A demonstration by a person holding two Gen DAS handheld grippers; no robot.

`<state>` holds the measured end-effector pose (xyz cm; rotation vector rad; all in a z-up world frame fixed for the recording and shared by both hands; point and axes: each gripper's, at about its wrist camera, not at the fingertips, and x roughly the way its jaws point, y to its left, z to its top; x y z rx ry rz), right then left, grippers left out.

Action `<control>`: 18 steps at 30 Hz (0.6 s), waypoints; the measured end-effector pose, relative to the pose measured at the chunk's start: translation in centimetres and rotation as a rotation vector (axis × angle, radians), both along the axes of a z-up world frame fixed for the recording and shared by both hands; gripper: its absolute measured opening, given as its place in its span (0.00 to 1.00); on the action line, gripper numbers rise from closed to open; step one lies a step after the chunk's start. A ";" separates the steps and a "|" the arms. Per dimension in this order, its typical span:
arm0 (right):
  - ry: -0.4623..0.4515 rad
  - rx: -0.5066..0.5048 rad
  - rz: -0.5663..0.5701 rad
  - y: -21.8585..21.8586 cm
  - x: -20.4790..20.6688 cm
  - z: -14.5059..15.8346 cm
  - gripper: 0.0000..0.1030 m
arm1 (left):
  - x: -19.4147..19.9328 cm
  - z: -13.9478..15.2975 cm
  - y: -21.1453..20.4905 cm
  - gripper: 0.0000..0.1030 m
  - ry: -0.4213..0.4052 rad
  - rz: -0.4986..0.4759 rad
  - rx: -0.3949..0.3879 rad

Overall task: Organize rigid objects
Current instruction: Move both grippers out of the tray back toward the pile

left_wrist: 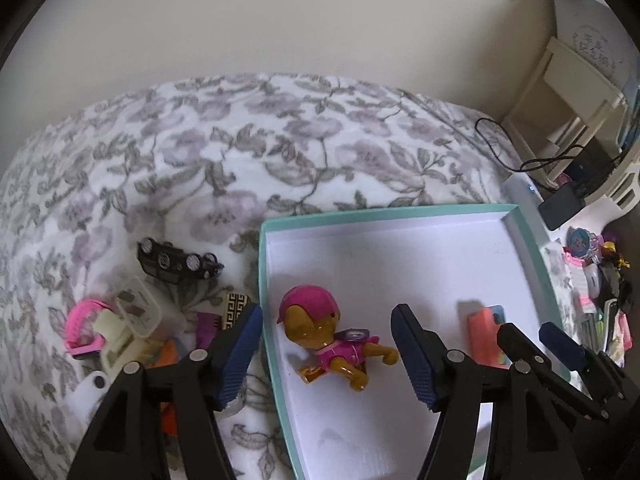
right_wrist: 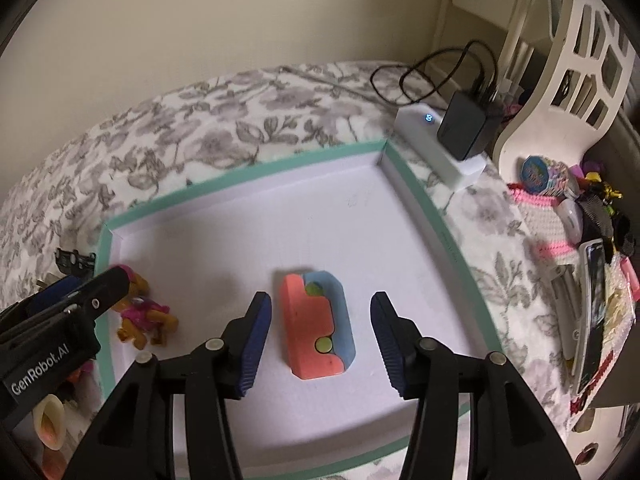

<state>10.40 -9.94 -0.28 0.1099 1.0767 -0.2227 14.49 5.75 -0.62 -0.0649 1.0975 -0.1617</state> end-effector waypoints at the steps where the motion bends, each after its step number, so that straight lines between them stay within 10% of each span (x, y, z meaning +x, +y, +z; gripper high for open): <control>1: -0.010 0.000 0.000 0.0 -0.1 0.4 0.51 | -0.1 0.5 0.1 0.74 -0.006 0.004 -0.003; 7: -0.073 -0.006 -0.005 -0.2 -1.0 3.0 0.60 | -0.9 2.9 1.3 1.00 -0.061 0.042 0.011; 18: -0.152 0.025 -0.004 0.4 -2.5 5.1 0.82 | -3.6 7.1 5.8 1.00 -0.178 0.165 0.041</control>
